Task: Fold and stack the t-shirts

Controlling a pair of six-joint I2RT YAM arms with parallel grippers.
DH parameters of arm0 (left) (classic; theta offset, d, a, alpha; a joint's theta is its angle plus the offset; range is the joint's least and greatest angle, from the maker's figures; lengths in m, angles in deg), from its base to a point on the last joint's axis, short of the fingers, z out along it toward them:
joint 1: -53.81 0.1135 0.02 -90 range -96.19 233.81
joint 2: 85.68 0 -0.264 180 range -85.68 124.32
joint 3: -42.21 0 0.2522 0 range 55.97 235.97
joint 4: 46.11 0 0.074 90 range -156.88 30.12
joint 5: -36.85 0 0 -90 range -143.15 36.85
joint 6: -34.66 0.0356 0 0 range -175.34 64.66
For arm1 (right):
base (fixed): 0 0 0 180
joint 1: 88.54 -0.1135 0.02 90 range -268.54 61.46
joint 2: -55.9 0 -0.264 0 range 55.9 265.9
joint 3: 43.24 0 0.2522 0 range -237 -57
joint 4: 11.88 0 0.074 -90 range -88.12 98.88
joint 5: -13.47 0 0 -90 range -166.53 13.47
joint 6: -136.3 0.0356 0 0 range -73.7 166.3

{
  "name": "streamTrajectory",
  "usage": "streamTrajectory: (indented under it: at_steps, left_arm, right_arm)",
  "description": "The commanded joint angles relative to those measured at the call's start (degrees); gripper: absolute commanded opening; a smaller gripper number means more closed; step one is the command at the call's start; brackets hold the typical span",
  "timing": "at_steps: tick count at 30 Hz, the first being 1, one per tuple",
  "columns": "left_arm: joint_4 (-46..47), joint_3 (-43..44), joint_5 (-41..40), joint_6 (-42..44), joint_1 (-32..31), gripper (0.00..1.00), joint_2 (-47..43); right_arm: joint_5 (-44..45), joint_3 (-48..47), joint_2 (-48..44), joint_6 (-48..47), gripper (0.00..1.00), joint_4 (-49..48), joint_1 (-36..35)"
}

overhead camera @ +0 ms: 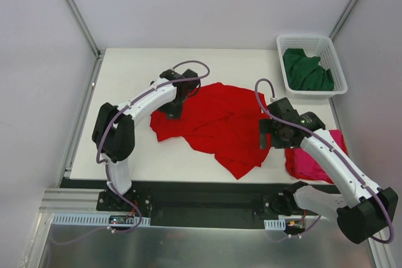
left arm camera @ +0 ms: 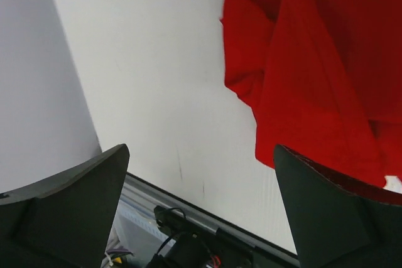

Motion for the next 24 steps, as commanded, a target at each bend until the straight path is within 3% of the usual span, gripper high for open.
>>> streamTrajectory:
  at_steps: [1,5,13,24]
  left_arm:
    - [8.22,-13.44,11.21,-2.07,0.94,0.99,-4.68]
    - [11.85,-15.66,18.77,0.04,0.95,0.99,-4.52]
    - [11.50,-3.62,31.43,-1.71,-1.34,0.99,-2.23]
    - [12.47,-0.19,31.80,1.01,-0.64,0.99,5.50]
  right_arm:
    - [-1.67,-0.73,-0.13,0.68,0.96,1.12,0.33]
    - [-2.46,-0.29,-0.13,0.42,0.96,1.20,0.33]
    - [-2.55,-0.28,0.49,0.07,0.96,1.29,0.33]
    - [-1.85,0.33,0.22,-0.64,0.96,1.82,0.24]
